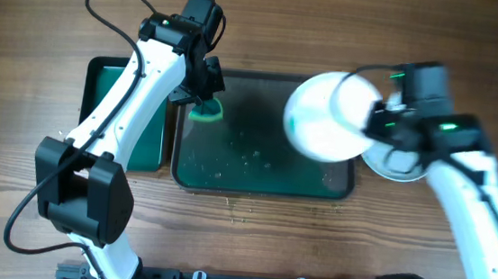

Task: Clean dirty plates on tray and stack at the side
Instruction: 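Lift the third plate with the right gripper and stack it right, then place the sponge into the small green tray with the left gripper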

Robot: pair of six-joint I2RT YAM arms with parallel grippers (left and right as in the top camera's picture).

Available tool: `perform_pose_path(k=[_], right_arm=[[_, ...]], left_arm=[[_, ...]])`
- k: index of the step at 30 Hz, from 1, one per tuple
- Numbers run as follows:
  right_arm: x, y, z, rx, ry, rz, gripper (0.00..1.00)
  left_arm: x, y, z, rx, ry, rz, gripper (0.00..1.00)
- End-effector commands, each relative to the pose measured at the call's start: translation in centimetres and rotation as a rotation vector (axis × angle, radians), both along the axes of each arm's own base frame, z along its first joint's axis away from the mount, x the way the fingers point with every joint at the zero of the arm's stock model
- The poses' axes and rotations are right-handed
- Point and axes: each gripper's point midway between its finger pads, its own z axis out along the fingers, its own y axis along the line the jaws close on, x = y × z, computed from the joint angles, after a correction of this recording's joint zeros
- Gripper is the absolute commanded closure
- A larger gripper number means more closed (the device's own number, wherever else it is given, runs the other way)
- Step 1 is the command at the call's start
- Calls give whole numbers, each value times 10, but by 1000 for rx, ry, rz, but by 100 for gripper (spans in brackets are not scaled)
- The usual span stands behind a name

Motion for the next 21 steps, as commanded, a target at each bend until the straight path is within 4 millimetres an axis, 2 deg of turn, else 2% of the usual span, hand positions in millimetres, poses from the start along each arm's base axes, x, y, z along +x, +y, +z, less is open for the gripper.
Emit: perform_pose_path(k=[1,4,8,11,14,17,18,19,21], right_arm=[[-10,-35,-16,147,25,-119,96],[-26,-84,-45,140,59,-328,96],[-47,-128,-85,102,57,-492,96],[-54,-146,-99,48,39,-563,96],[-49,-143,-109,60,6,-544,96],[-45,-133,-116,102,19,-513,59],[-40,-125,-114,129,8,-453,48],[-36,-114,-112,165,-4,-395,39],[-35,-109,-110,185,0,-378,29]], left_arm=[[1,-1,1,-7,-5,-15,96],[1,-1,1,-8,-5,-15,96],[1,-1,1,-8,-5,-16,96],[1,-1,1,-7,-5,-16,96],[1,-1,1,-8,-7,-16,96],[2,-1,2,-7,-8,-14,96],[1,2,3,-3,-10,-9,96],[0,6,5,3,-11,-6,96],[-2,15,13,8,-16,-20,96]])
